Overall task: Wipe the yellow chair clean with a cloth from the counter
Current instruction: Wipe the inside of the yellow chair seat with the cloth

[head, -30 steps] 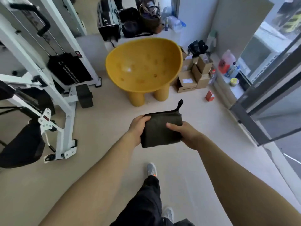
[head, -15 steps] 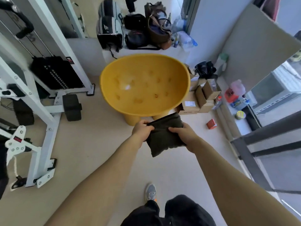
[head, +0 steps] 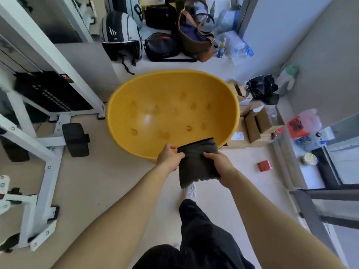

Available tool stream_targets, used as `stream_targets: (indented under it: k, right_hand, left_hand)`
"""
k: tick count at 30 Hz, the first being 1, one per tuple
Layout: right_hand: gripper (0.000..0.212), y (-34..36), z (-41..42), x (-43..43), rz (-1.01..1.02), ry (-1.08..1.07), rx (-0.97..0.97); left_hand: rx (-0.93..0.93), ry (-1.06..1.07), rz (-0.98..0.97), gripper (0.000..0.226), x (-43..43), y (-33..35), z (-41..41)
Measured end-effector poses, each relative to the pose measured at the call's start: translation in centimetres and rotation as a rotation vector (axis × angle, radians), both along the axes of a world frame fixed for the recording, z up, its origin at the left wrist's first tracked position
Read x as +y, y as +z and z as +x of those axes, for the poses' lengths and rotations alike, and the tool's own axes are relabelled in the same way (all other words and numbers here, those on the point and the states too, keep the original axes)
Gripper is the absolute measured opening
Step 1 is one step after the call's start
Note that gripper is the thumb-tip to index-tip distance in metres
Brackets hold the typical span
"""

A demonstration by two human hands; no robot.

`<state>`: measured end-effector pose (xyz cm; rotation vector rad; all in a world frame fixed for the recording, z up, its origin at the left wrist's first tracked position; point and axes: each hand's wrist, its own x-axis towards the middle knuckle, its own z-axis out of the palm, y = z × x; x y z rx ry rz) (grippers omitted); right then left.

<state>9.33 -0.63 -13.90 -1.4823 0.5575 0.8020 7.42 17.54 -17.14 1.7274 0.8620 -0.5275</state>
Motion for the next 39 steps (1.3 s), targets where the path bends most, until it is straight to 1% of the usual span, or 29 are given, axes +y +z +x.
stream_targets:
  k: [2, 3, 5, 6, 8, 10, 12, 15, 17, 20, 21, 23, 25, 26, 28, 29, 30, 32, 33, 34, 35, 37, 39]
  right_hand:
    - [0.025, -1.4, 3.6, 0.7, -0.002, -0.020, 0.044]
    - [0.026, -2.1, 5.4, 1.1, -0.001, -0.033, 0.065]
    - [0.028, -3.8, 8.7, 1.8, 0.000, -0.053, 0.115]
    - [0.030, -4.7, 10.1, 2.1, 0.010, -0.063, 0.142]
    - [0.034, -6.7, 12.5, 2.6, 0.078, -0.071, 0.196]
    - [0.034, -8.9, 14.7, 3.3, 0.160, -0.047, 0.246]
    - [0.035, -11.6, 16.9, 4.2, 0.175, -0.026, 0.260]
    - [0.029, -15.9, 20.1, 5.5, 0.068, -0.052, 0.249]
    - [0.026, -18.8, 22.2, 5.9, -0.024, -0.098, 0.272]
    - [0.034, -23.3, 24.5, 5.3, -0.099, -0.185, 0.289]
    - [0.033, -24.6, 25.3, 5.2, -0.109, -0.210, 0.286]
    - [0.022, -27.2, 26.8, 4.6, -0.161, -0.260, 0.253]
    - [0.021, -29.3, 28.9, 4.1, -0.258, -0.276, 0.145]
    - [0.023, -29.9, 30.1, 3.9, -0.331, -0.250, 0.048]
    - [0.038, -30.8, 33.0, 3.2, -0.527, -0.136, -0.199]
    - [0.045, -30.9, 34.8, 2.9, -0.654, -0.059, -0.342]
    - [0.050, -31.0, 36.7, 2.7, -0.786, 0.028, -0.525]
    - [0.056, -31.7, 41.1, 2.1, -1.023, 0.258, -0.944]
    - [0.057, -33.0, 43.4, 1.5, -1.128, 0.397, -1.101]
    - [0.056, -34.6, 45.3, 1.1, -1.229, 0.548, -1.184]
    - [0.056, -36.4, 46.9, 0.8, -1.299, 0.690, -1.193]
    - [0.057, -40.4, 48.7, 0.3, -1.362, 0.942, -1.134]
    - [0.059, -44.4, 48.3, 0.1, -1.409, 1.113, -1.103]
  left_hand:
    - [0.110, 0.020, -0.092, 0.058, 0.2, -1.2, 3.1]
    - [0.168, 0.047, -0.165, 0.060, 0.3, -2.1, 4.7]
    - [0.223, 0.137, -0.305, 0.048, 0.6, -3.7, 7.6]
    - [0.206, 0.172, -0.338, 0.040, 0.8, -4.7, 8.9]
    - [0.124, 0.204, -0.308, 0.033, 1.0, -7.3, 11.5]
    - [0.087, 0.173, -0.240, 0.036, 1.2, -9.9, 14.0]
    - [0.082, 0.152, -0.244, 0.039, 1.3, -12.7, 16.6]
    - [0.085, 0.120, -0.272, 0.038, 1.8, -17.4, 20.0]
    - [0.079, 0.093, -0.310, 0.032, 2.5, -20.8, 22.1]
    - [0.020, -0.009, -0.235, 0.019, 2.9, -25.8, 25.3]
    - [-0.001, -0.014, -0.211, 0.016, 2.8, -27.2, 26.4]
    - [-0.015, 0.025, -0.203, 0.014, 2.3, -29.8, 28.4]
    - [0.012, 0.100, -0.201, 0.019, 1.8, -31.9, 30.2]
    - [0.023, 0.132, -0.188, 0.017, 1.5, -32.9, 30.9]
    - [0.038, 0.189, -0.162, 0.014, 1.2, -34.6, 32.2]
    - [0.038, 0.215, -0.148, 0.015, 1.0, -35.4, 32.8]
    - [0.023, 0.238, -0.137, 0.016, 0.8, -36.2, 33.5]
    - [-0.016, 0.264, -0.107, 0.015, 0.4, -37.5, 34.9]
    - [-0.029, 0.269, -0.090, 0.015, 0.2, -38.3, 35.6]
    - [-0.048, 0.273, -0.075, 0.014, -0.1, -39.3, 36.2]
    - [-0.064, 0.269, -0.059, 0.014, -0.3, -40.2, 36.7]
    - [-0.093, 0.259, -0.011, 0.015, -0.8, -42.4, 37.1]
    - [-0.094, 0.258, 0.034, 0.014, -1.5, -44.9, 36.6]
